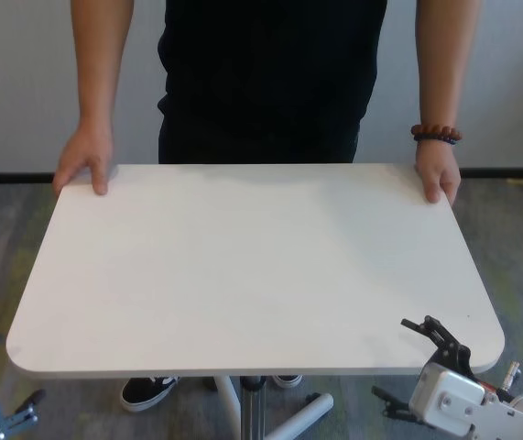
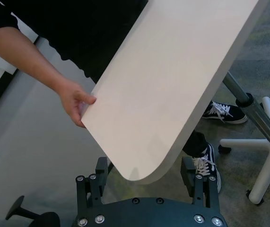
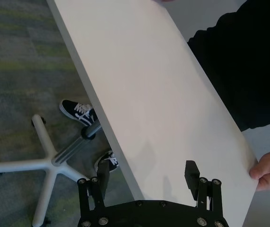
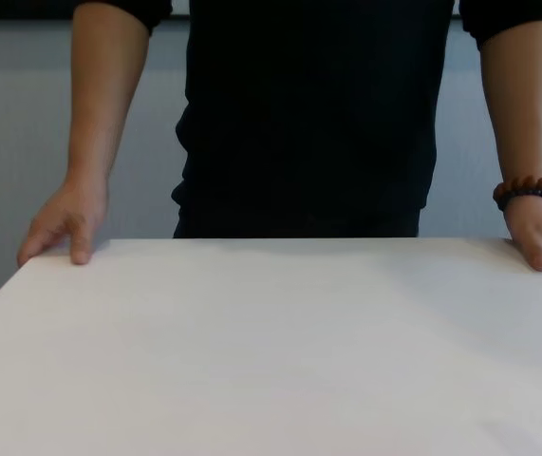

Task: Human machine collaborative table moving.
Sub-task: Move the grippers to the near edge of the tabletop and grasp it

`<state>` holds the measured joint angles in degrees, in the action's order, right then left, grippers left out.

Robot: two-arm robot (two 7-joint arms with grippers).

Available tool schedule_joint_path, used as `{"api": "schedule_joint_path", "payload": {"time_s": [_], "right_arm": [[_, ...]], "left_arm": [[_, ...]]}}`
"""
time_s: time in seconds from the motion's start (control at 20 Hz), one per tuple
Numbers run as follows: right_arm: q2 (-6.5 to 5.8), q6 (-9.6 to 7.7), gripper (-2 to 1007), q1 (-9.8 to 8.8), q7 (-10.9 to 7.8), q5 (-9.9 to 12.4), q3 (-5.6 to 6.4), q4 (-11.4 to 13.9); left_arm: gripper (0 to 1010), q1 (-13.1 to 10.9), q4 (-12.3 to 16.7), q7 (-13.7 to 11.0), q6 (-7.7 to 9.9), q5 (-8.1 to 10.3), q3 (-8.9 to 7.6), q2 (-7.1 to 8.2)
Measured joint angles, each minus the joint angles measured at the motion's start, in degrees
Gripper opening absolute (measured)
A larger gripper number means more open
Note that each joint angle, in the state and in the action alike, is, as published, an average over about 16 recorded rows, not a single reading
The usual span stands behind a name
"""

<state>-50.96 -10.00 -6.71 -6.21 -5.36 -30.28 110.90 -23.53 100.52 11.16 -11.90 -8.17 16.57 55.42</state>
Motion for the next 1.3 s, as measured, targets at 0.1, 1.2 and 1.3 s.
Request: {"api": "schedule_joint_path", "payload": {"time_s": [0.1,1.2,1.3], "right_arm": [[0.04,-0.76,1000,0.15,-0.14,-1.29,-0.31,0.04],[3.87,-10.29,1000,3.8,-0.12,-19.46,-5.84,-2.18],[4.32,-11.35,1000,4.28,-0.02,-21.88,-6.82,-2.6]], "left_arm": [[1000,0.35,-0.14,0.26,1.18,-2.2,0.62,-0.51],[1000,7.2,-4.13,6.4,17.11,-29.74,8.8,-10.45],[1000,7.61,-4.68,6.63,17.09,-30.62,9.19,-11.3]]}}
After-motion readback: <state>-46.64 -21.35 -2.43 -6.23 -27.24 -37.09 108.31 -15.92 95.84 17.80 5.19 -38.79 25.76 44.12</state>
